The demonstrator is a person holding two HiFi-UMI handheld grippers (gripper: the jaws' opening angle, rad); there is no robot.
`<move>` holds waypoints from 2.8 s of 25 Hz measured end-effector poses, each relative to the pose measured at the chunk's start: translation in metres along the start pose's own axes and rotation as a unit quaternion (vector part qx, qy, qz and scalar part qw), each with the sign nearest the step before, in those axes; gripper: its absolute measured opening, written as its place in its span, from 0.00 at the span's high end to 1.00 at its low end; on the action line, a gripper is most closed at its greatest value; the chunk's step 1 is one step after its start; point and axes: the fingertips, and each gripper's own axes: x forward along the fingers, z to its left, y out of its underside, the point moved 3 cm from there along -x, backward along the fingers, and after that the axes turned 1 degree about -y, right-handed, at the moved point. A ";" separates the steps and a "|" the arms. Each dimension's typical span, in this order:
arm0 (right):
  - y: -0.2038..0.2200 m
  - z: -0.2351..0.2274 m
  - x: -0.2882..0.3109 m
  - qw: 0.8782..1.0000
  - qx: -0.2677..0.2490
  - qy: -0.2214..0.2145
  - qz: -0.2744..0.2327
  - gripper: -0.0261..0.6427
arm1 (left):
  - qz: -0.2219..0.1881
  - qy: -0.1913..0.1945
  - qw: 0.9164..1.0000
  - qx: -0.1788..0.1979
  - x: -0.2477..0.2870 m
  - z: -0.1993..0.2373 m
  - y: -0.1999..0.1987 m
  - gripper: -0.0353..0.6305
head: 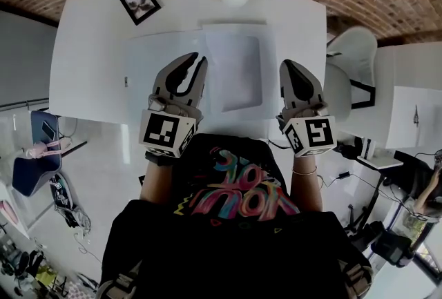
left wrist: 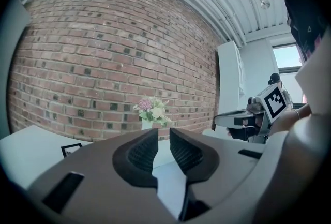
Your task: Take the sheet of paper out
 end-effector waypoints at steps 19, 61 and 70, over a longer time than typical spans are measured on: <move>0.042 -0.013 0.024 0.999 0.013 -0.022 0.048 0.93 | 0.167 0.031 0.969 -0.180 0.065 0.015 0.146 0.66; 0.068 -0.013 0.047 0.995 0.051 -0.030 0.084 0.93 | 0.322 0.157 0.847 -0.394 0.096 0.006 0.230 0.61; 0.071 -0.006 0.049 0.994 0.052 -0.038 0.088 0.93 | 0.292 0.152 0.835 -0.440 0.104 0.016 0.227 0.61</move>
